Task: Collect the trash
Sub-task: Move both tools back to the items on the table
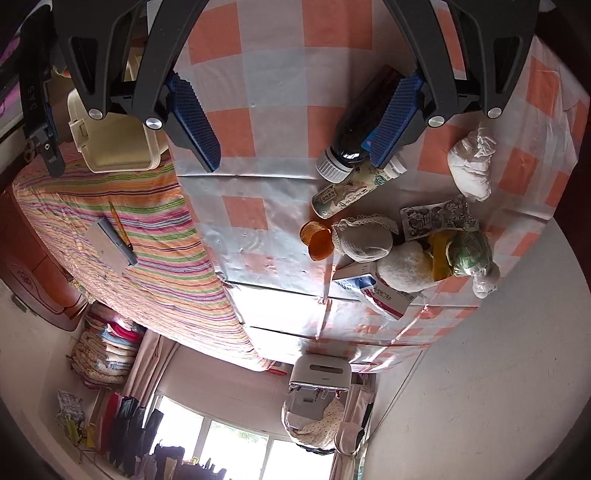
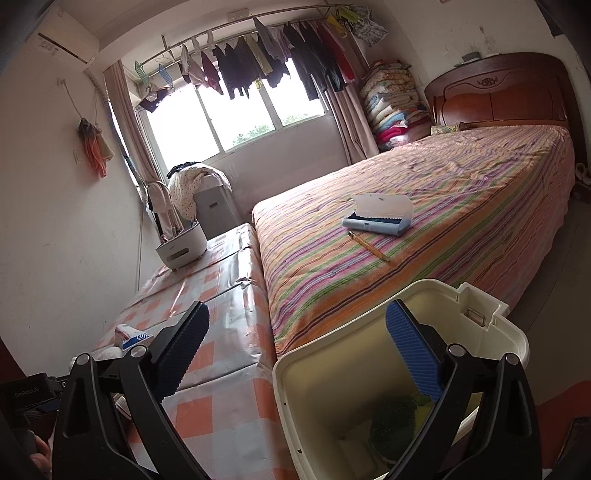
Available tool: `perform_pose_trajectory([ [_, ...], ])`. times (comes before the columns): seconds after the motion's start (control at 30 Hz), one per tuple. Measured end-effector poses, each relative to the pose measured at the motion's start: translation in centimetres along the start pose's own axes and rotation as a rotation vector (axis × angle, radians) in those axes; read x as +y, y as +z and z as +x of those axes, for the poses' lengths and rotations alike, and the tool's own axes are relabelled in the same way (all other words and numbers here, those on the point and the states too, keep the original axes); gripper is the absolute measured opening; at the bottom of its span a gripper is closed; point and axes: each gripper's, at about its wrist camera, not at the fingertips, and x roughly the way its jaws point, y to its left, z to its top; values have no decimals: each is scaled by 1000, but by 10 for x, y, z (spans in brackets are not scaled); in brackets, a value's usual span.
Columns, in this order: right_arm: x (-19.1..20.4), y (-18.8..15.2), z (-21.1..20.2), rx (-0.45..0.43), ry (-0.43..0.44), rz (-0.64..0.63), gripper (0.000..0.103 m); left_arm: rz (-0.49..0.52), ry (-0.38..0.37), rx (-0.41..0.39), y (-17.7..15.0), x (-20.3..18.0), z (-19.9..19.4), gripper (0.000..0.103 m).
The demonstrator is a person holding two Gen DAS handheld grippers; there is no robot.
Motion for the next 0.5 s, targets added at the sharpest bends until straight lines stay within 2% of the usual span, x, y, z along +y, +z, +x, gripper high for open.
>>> perform_pose_trajectory([
  [0.27,38,-19,14,96,70,-86,95,-69,68,1,3,57,2,81],
  [0.5,78,-39,22,217,219,-163,95,-173,114,-10,7,104,6,81],
])
